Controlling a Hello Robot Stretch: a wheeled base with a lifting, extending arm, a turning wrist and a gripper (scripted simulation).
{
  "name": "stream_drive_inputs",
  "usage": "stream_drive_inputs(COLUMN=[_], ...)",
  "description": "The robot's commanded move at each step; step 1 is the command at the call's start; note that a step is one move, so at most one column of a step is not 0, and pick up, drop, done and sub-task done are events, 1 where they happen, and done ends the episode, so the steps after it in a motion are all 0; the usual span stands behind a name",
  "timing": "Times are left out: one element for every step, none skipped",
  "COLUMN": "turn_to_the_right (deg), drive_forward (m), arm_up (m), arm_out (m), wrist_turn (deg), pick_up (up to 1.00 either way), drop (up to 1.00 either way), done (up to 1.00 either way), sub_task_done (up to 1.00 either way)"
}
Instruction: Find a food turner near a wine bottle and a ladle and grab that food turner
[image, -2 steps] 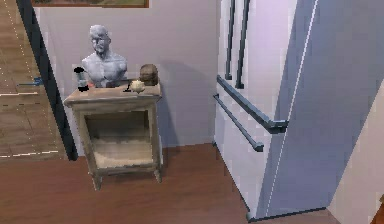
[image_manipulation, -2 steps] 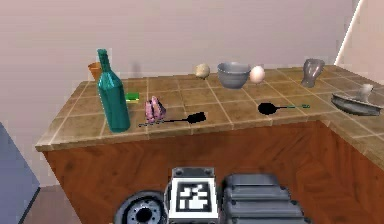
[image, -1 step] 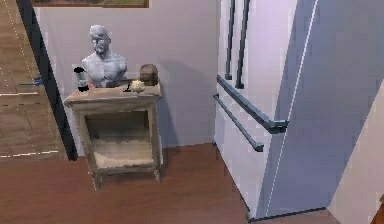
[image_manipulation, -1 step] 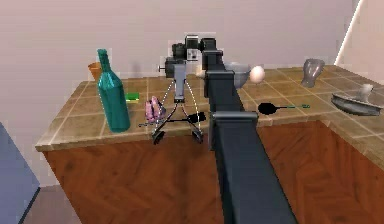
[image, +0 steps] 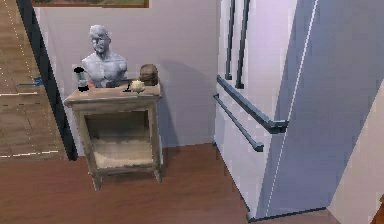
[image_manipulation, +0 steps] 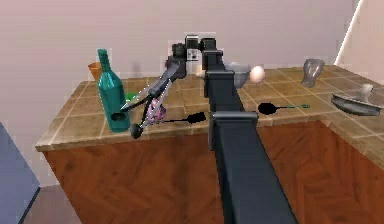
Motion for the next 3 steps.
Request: stream_drive_inputs(turn_to_the_right=[0.0,0.0,0.0], drive_forward=[0.00,0.00,0.00], arm_up=[0.00,0.00,-0.14], arm_out=[0.00,0.00,0.00], wrist_turn=[45.0,21.0,0.0], pick_up=[0.00,0.00,0.00], drop=[0.00,0.00,0.00], done=[0.00,0.00,0.00], sub_task_done=[0.00,0.00,0.00])
